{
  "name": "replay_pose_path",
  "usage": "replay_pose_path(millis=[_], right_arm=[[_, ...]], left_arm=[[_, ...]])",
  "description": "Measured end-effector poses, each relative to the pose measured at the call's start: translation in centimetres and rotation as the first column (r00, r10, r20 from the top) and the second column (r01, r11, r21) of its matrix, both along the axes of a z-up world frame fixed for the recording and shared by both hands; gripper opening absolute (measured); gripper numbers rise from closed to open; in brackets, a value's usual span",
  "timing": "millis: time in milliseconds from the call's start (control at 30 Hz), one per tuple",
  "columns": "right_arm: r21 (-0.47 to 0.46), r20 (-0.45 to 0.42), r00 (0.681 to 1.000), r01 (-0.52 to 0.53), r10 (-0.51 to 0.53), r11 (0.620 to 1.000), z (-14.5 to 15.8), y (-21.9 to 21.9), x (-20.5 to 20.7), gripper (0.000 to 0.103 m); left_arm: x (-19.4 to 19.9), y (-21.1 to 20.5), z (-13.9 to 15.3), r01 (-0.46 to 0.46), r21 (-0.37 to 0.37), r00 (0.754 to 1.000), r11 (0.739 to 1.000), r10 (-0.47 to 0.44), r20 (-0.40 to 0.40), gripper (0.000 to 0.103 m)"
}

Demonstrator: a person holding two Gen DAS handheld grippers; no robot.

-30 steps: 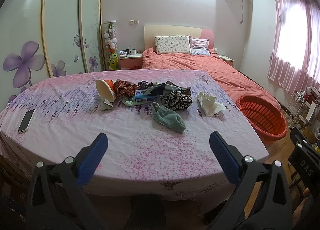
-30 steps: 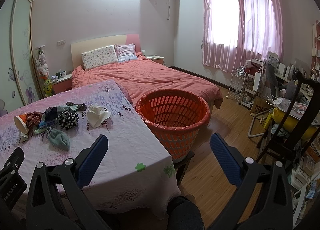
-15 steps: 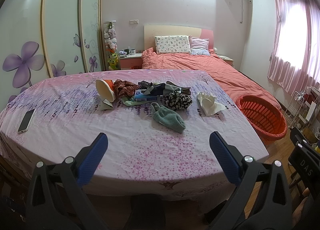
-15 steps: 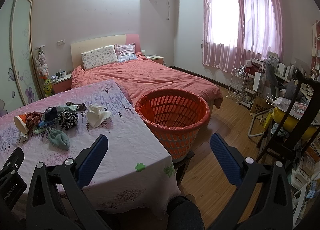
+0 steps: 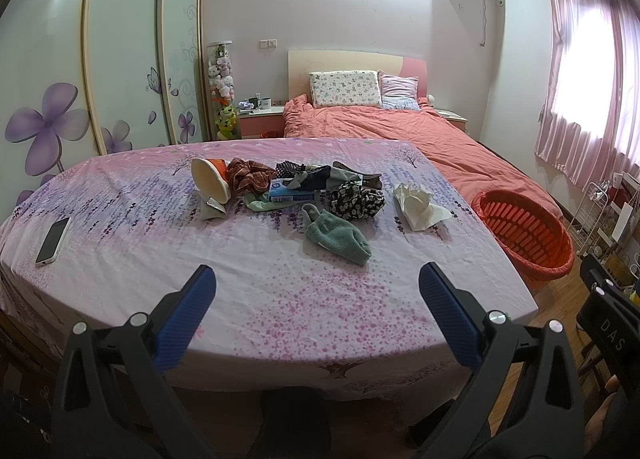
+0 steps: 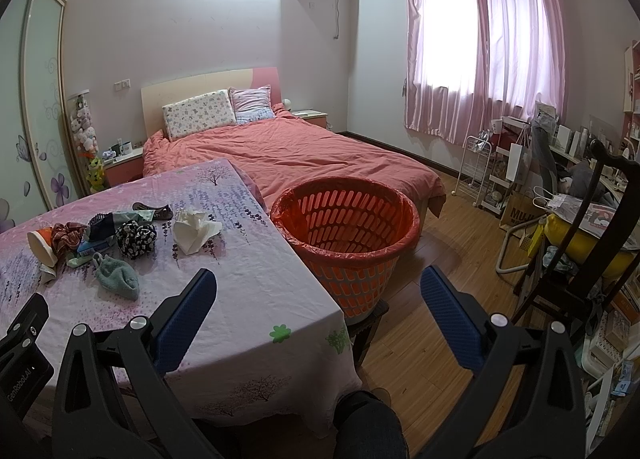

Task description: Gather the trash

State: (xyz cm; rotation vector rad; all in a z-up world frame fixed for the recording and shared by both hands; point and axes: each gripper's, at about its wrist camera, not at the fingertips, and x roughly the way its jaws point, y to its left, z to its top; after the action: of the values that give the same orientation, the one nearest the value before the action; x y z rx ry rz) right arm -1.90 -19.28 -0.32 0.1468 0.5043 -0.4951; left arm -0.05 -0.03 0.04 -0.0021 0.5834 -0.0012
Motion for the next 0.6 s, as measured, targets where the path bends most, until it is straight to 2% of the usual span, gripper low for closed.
replay_pose_path(millis=[600], right_arm=[[0.000, -0.001, 1.000, 0.000, 0.000, 1.000, -0.16, 0.07, 0.07, 0.101]], left_arm=[[-0.28, -0.25, 0.23, 0.000, 0.000, 1.000, 1.000, 0.000, -0.001, 0.099]])
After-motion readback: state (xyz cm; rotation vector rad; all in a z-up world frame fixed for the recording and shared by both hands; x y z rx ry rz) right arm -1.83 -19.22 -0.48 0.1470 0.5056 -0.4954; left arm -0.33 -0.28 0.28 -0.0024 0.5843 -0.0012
